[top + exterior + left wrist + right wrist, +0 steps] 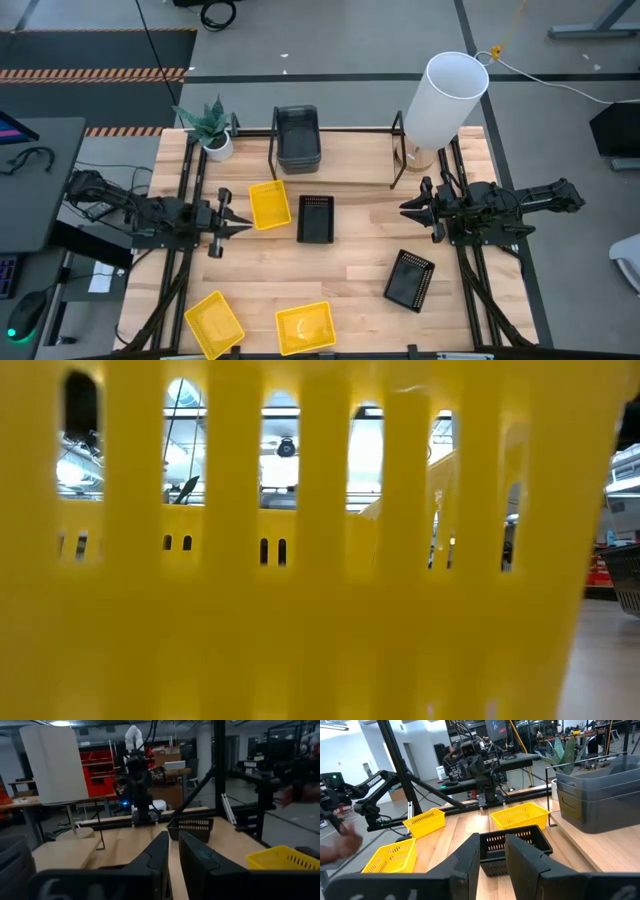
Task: Stack baskets on shelf by color
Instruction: Stack the bottom black bin on the stacked black bins
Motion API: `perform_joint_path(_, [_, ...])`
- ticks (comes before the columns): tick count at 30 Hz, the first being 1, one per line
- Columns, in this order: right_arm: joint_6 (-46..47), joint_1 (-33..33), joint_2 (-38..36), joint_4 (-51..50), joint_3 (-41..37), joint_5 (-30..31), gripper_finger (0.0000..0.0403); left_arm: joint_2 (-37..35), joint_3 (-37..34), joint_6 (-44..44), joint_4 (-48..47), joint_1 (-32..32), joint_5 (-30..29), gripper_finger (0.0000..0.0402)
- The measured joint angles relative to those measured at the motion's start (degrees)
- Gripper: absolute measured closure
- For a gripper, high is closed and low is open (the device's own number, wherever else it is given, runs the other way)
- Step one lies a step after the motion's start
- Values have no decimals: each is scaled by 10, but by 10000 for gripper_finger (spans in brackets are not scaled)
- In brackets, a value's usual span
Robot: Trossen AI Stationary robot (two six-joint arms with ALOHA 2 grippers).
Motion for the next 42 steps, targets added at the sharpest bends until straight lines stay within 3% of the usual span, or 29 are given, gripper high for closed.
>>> perform_joint_path(7, [6, 0, 0, 13, 0, 0, 305, 0, 0, 14, 1, 0, 0, 343])
perform_joint_path(18, [7, 1, 26, 139, 0, -4, 305, 0, 0, 13, -1, 0, 0, 348])
perform_joint_path(25, [118, 2, 102, 169, 0, 1, 305, 0, 0, 14, -2, 0, 0, 338])
perform_joint_path(33, [214, 1, 255, 167, 2, 17, 305, 0, 0, 14, -2, 0, 0, 345])
perform_joint_path(38, [271, 15, 330, 68, 72, -28, 312, 0, 0, 13, -2, 0, 0, 342])
perform_joint_path(42, [313, 59, 389, -107, 165, 14, 329, 0, 0, 13, -2, 0, 0, 337])
